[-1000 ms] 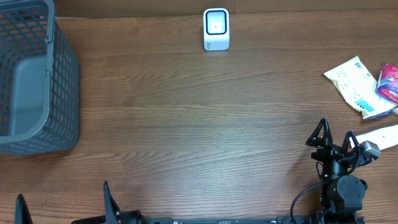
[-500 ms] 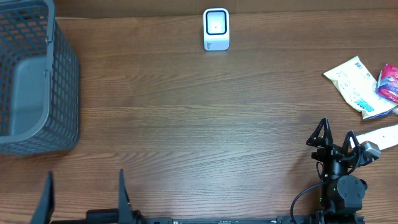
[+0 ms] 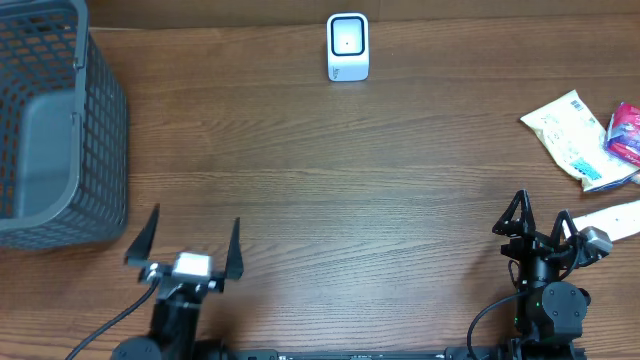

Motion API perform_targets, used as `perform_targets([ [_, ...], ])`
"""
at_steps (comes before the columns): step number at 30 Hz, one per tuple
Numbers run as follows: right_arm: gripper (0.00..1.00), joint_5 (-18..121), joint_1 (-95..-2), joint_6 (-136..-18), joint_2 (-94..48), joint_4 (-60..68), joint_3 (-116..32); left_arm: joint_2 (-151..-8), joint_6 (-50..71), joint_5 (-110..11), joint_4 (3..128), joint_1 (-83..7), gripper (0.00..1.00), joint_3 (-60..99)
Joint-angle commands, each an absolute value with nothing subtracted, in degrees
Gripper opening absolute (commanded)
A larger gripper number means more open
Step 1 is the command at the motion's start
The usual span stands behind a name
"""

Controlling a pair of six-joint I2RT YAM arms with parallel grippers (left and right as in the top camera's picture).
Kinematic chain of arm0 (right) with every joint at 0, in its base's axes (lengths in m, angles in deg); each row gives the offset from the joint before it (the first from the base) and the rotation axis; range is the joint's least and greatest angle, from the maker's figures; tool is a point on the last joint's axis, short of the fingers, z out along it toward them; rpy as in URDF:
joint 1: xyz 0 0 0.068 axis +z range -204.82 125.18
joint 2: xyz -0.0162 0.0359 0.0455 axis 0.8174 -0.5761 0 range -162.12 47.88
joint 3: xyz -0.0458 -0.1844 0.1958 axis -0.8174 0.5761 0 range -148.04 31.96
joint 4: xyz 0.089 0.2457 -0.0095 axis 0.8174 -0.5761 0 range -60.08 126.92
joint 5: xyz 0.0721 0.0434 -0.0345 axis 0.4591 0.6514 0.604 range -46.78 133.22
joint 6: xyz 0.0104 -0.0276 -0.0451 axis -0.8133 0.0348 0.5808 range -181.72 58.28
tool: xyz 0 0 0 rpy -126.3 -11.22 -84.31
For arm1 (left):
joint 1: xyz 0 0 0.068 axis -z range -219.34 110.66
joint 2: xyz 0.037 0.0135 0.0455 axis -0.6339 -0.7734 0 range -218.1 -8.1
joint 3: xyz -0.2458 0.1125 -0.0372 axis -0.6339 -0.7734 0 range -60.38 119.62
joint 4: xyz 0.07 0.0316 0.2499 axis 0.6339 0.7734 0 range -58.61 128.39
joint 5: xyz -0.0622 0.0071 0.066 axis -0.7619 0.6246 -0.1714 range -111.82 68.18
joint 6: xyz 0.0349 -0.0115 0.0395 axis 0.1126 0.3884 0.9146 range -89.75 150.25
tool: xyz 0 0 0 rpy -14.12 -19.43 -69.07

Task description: Scan the item barcode

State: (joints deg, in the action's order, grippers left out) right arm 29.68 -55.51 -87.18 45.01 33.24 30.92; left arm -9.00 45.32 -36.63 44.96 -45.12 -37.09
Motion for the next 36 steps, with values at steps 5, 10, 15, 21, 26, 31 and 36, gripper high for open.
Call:
perform_targets([
  [5, 1.00, 29.1, -55.3, -86.8, 45.0, 33.5, 31.5, -8.3, 46.7, -38.4, 31.9, -43.4, 1.00, -52.9],
  [10, 1.00, 29.1, -55.3, -86.8, 45.0, 33.5, 31.5, -8.3, 47.0, -35.3, 31.9, -43.0, 1.00, -57.0],
  [15, 1.00, 29.1, -55.3, -86.8, 45.0, 33.5, 31.5, -8.3, 47.0, -34.9, 32.0, -42.9, 1.00, -60.0],
  [21, 1.00, 29.1, -55.3, -86.8, 45.0, 33.5, 31.5, -8.3, 47.0, -32.9, 34.9, -42.9, 1.00, -60.1],
  [26, 1.00, 29.1, -55.3, -86.8, 45.0, 33.5, 31.5, -8.3, 47.0, -33.8, 34.6, -42.6, 1.00, -60.1],
  [31, 1.00, 29.1, -55.3, -86.8, 45.0, 33.5, 31.5, -8.3, 46.8, -36.8, 34.4, -42.6, 1.00, -60.1],
  [36, 1.00, 29.1, -55.3, -86.8, 45.0, 33.5, 31.5, -8.3, 46.8, -36.7, 34.4, -42.6, 1.00, -60.1],
])
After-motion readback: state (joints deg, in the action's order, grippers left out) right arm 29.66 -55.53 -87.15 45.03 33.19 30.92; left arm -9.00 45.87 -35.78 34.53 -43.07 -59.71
